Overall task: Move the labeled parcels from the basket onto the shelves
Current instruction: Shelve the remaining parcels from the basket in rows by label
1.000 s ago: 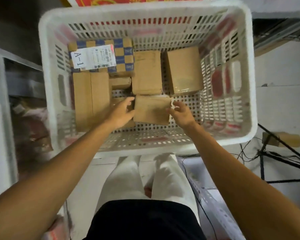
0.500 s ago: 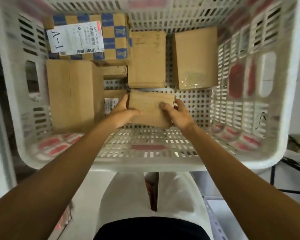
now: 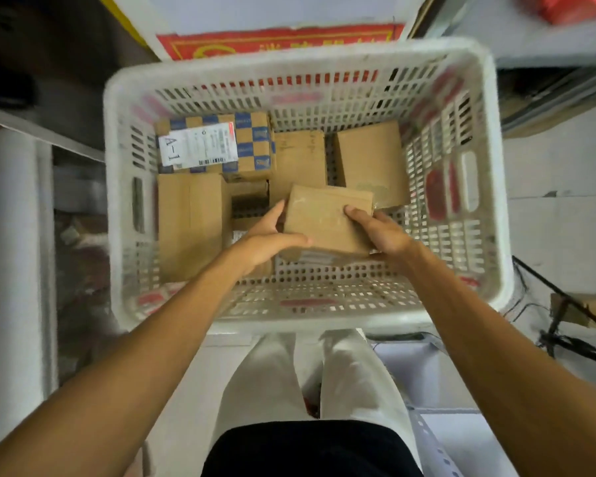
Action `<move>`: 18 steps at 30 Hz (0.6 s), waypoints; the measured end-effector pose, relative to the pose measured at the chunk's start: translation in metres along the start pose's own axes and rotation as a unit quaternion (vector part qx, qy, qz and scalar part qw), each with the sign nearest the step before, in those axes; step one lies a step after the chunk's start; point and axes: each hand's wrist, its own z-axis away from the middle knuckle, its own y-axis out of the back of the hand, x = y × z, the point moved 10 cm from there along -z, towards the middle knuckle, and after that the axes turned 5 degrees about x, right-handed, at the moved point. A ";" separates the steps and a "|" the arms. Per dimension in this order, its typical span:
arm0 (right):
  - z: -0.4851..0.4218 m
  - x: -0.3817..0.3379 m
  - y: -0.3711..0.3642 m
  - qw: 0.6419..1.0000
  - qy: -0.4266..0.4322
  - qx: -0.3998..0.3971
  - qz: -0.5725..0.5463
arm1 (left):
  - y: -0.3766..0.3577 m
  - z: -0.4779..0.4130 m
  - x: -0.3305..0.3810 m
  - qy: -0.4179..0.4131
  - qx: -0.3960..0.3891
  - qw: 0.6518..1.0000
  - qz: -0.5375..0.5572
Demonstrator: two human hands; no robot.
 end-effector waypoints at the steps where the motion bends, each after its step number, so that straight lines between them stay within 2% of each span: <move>1: 0.010 -0.008 0.004 1.000 0.010 0.005 0.012 | 0.001 0.009 0.005 -0.008 -0.009 1.000 -0.011; 5: 0.052 -0.044 0.010 0.998 0.055 0.019 0.037 | 0.016 0.044 0.037 -0.062 -0.005 0.997 -0.055; 9: 0.095 -0.087 0.005 0.991 0.123 0.034 0.037 | 0.048 0.080 0.071 -0.119 0.018 0.992 -0.041; 14: 0.165 -0.157 -0.016 0.968 0.248 0.005 0.029 | 0.110 0.141 0.117 -0.210 0.113 0.971 -0.006; 18: 0.224 -0.207 -0.045 0.932 0.357 -0.042 0.039 | 0.157 0.198 0.144 -0.267 0.207 0.941 0.030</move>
